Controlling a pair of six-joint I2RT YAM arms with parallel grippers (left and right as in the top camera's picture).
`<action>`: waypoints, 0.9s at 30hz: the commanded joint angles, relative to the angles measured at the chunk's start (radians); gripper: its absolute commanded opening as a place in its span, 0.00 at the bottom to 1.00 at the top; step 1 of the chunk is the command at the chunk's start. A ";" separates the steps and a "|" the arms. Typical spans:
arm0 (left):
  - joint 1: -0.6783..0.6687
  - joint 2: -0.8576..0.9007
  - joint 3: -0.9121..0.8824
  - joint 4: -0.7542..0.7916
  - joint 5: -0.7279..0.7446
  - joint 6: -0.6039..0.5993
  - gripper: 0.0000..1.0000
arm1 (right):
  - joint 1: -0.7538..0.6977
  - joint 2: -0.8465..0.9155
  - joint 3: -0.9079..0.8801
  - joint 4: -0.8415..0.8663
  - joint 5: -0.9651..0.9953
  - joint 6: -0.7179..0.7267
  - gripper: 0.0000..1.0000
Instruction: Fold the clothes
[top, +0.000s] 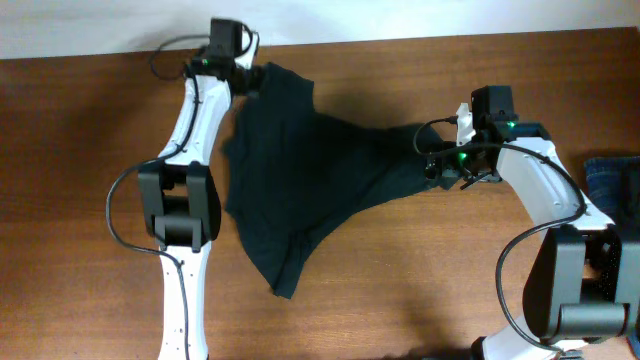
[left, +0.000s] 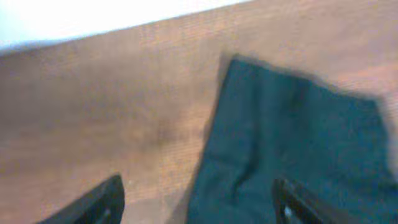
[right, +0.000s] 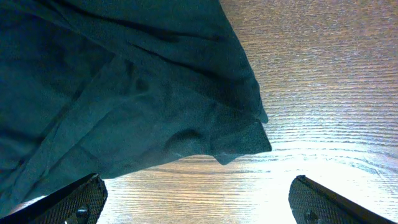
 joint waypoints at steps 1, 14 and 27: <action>-0.014 -0.018 0.146 -0.148 0.049 -0.116 0.77 | 0.000 0.007 -0.008 0.002 -0.009 0.003 0.99; -0.086 -0.018 0.193 -0.671 0.059 -0.142 0.85 | 0.027 0.011 -0.008 0.039 -0.137 0.005 0.99; -0.090 -0.017 0.075 -0.637 0.059 -0.142 0.85 | 0.170 0.121 -0.008 0.193 0.041 0.400 0.84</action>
